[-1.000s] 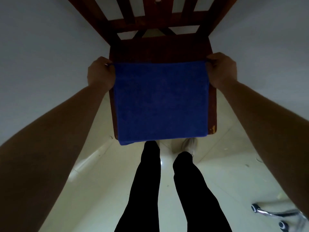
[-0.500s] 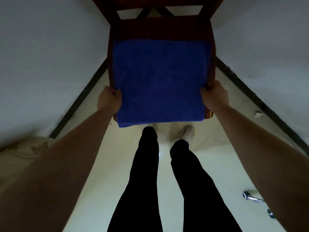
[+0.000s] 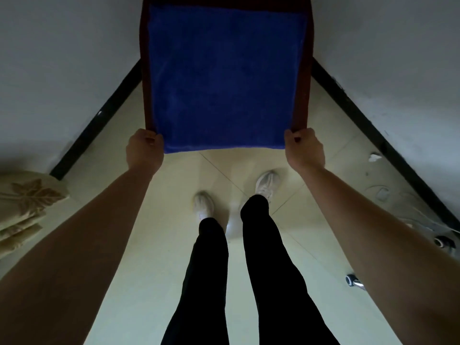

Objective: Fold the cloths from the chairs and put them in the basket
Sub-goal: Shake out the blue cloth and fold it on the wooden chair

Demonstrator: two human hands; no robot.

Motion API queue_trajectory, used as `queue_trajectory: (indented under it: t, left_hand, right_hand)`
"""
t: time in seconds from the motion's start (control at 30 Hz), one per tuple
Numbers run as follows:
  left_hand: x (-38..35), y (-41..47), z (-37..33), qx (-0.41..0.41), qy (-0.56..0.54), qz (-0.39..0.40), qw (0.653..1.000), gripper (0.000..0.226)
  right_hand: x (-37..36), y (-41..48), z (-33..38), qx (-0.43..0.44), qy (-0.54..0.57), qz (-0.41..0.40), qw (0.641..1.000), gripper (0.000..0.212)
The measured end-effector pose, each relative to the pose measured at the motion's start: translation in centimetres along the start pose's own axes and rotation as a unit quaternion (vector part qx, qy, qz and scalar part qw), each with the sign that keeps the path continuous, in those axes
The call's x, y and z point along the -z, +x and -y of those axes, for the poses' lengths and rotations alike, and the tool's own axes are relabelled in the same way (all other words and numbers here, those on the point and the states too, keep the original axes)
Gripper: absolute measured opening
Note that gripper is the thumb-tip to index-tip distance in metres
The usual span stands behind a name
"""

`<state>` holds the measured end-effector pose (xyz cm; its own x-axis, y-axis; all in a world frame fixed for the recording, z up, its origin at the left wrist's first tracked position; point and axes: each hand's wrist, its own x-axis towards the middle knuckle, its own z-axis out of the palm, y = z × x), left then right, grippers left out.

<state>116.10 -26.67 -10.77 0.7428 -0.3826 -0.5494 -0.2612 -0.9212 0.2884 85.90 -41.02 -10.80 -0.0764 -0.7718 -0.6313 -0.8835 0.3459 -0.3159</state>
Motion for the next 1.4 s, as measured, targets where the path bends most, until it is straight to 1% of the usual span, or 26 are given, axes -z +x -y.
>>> queue_trajectory:
  t: [0.1,0.17,0.23,0.3,0.33,0.43,0.53,0.63,0.7,0.77,0.83,0.93,1.0,1.17,1.23,1.33,1.4]
  left_hand:
    - [-0.3,-0.1,-0.6,-0.032,-0.011,-0.030,0.999,0.028]
    - [-0.3,-0.2,-0.3,-0.036,-0.019,-0.046,0.998,0.027]
    - [-0.2,-0.3,-0.1,-0.034,-0.037,-0.054,0.997,0.026]
    - [0.1,-0.4,0.1,-0.030,-0.057,-0.055,0.996,0.027]
    - [0.2,-0.4,0.2,-0.030,-0.067,-0.054,0.996,0.027]
    - [0.8,-0.5,0.2,-0.037,-0.084,-0.057,0.994,0.028]
    - [1.2,-0.7,0.2,-0.056,-0.095,-0.059,0.992,0.027]
    - [1.5,-0.9,0.2,-0.063,-0.103,-0.052,0.991,0.028]
    - [1.8,-1.0,0.1,-0.065,-0.100,-0.045,0.992,0.029]
    - [2.0,-1.2,0.1,-0.069,-0.096,-0.040,0.992,0.027]
    - [2.3,-1.4,0.1,-0.069,-0.106,-0.042,0.991,0.025]
    - [2.5,-1.8,0.6,-0.075,-0.122,-0.053,0.988,0.023]
    - [2.1,-2.0,1.4,-0.068,-0.110,-0.052,0.990,0.022]
    - [0.4,-2.0,3.9,-0.010,-0.074,0.001,0.997,0.022]
    - [0.0,-1.9,4.2,-0.004,-0.077,0.014,0.997,0.022]
    - [-0.6,-1.7,4.3,-0.004,-0.085,0.041,0.996,0.018]
    - [-1.0,-1.4,4.5,0.003,-0.090,0.056,0.994,0.022]
  right_hand:
    - [-0.3,0.7,0.1,0.038,0.036,-0.033,0.998,0.031]
    - [-0.8,1.2,0.5,0.061,0.038,-0.036,0.997,0.027]
    - [-0.9,1.6,0.7,0.063,0.040,-0.035,0.997,0.019]
    - [-0.9,1.6,0.8,0.063,0.054,-0.039,0.996,0.031]
    - [-0.9,1.4,0.7,0.061,0.066,-0.039,0.995,0.031]
    - [-0.6,0.7,0.7,0.053,0.124,-0.041,0.990,0.012]
    - [-0.4,0.0,0.4,0.060,0.175,-0.045,0.982,0.016]
    - [0.1,-0.6,0.3,0.071,0.197,-0.054,0.976,0.019]
    - [0.6,-0.8,0.5,0.065,0.204,-0.025,0.976,0.030]
    - [0.9,-0.9,0.6,0.072,0.178,0.014,0.981,0.032]
    - [1.4,-1.5,0.8,0.085,0.185,0.014,0.979,0.027]
    - [1.4,-2.3,0.6,0.083,0.238,-0.022,0.967,0.005]
    - [0.9,-2.7,0.1,0.071,0.251,-0.029,0.965,0.006]
    - [-1.1,-2.7,-1.2,0.030,0.175,0.050,0.983,0.009]
    - [-1.6,-2.7,-1.4,0.020,0.158,0.072,0.985,0.017]
    - [-2.1,-2.8,-1.5,0.016,0.123,0.119,0.985,0.021]
    - [-2.7,-2.6,-1.7,0.001,0.092,0.141,0.986,0.030]
